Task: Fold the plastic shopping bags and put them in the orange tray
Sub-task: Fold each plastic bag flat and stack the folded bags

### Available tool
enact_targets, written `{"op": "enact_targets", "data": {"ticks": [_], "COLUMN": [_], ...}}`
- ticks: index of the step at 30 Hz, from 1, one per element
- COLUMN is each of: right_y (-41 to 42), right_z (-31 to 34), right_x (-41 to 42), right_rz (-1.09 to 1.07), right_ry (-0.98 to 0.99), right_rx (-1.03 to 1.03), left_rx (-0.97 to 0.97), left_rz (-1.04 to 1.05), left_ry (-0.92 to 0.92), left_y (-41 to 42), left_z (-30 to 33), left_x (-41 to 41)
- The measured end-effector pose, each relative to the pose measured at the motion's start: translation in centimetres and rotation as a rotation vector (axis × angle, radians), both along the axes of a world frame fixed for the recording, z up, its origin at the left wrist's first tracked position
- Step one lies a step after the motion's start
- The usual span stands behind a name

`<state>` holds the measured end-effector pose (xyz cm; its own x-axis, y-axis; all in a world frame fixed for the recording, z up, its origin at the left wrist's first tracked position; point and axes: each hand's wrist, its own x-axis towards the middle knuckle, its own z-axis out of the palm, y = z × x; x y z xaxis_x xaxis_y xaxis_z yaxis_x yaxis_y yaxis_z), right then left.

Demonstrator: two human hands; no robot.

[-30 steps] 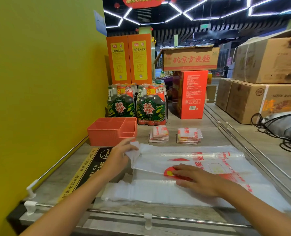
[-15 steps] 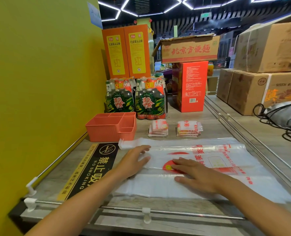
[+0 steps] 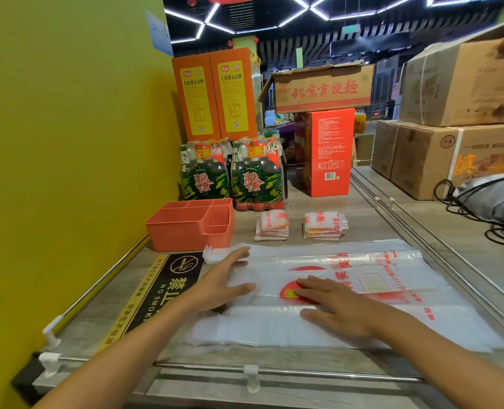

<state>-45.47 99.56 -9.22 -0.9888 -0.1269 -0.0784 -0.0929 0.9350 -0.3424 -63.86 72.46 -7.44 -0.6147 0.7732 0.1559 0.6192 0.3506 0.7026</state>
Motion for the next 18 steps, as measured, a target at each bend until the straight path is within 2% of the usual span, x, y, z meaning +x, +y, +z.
{"op": "enact_targets", "data": {"ticks": [3,7,14,18], "right_y": [0.0,-0.3,-0.8,-1.6], "right_z": [0.0,0.6,1.4,3.0], "right_x": [-0.1,0.1,0.0,-1.9], "right_rz": [-0.006,-0.012,-0.004,0.025], "right_ry": [-0.003,-0.021,-0.031,0.061], "right_rx": [0.007,0.016,0.043,0.03], "left_rx": [-0.192,-0.344,-0.18,-0.101], "left_rz": [-0.044,-0.06,0.009,0.035], "left_ry": [-0.057,0.034,0.026,0.053], "left_y": [-1.8,-2.8,-2.0,-1.8], "left_z": [1.0,1.2,0.3,-0.3], "left_x": [-1.4,-2.2,-1.9,-1.4]}}
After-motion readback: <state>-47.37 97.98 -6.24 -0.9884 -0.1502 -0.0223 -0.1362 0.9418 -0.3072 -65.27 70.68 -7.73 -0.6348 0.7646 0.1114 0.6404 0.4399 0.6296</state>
